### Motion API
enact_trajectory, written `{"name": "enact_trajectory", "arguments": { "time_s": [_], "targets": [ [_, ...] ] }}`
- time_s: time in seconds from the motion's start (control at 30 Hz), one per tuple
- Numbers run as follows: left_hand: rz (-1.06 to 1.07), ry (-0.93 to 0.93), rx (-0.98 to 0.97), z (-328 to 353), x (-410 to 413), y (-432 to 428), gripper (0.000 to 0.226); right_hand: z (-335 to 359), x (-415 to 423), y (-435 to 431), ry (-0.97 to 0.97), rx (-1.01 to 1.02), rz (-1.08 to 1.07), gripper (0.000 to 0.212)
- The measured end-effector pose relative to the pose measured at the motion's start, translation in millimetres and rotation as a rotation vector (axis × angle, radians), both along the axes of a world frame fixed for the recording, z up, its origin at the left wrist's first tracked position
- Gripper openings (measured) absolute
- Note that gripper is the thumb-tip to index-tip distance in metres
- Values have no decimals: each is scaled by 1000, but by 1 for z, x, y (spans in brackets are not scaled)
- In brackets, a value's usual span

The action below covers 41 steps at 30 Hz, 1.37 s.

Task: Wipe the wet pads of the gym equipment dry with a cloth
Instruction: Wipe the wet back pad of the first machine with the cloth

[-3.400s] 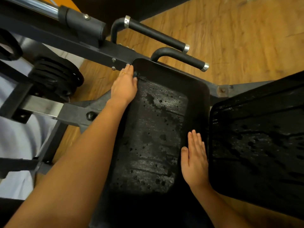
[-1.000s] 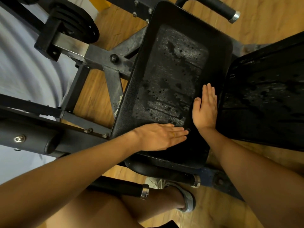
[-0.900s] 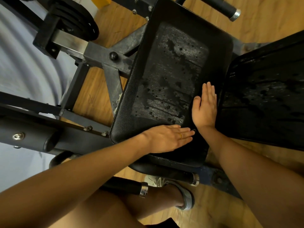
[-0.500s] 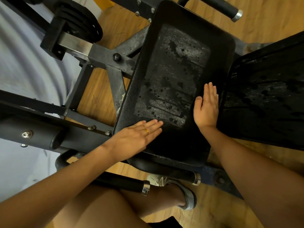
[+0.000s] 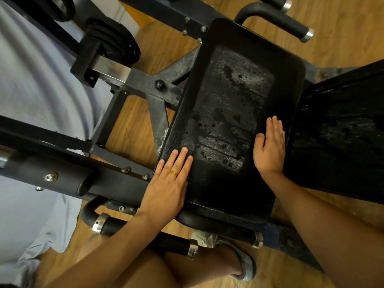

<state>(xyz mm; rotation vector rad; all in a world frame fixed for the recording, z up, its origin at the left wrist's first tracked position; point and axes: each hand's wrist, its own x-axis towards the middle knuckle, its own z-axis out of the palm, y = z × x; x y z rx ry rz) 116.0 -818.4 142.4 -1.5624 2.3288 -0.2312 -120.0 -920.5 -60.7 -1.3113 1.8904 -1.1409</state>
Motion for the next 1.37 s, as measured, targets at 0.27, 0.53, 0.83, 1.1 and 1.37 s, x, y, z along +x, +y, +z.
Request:
{"name": "enact_trajectory", "arguments": {
  "time_s": [0.27, 0.53, 0.83, 1.1, 1.37],
  "targets": [
    [11, 46, -58, 4, 5, -17, 78, 1, 0, 0, -6, 2, 6, 60],
    [62, 144, -77, 8, 0, -58, 53, -1, 1, 0, -6, -4, -4, 60],
    [14, 183, -61, 14, -11, -93, 52, 0, -1, 1, -17, 2, 8, 61],
    [35, 202, -75, 9, -13, -103, 51, 0, -1, 1, -14, 7, 15, 61],
    [58, 274, -84, 13, -48, -187, 51, 1, 0, 0, 5, 7, 9, 59]
  ]
}}
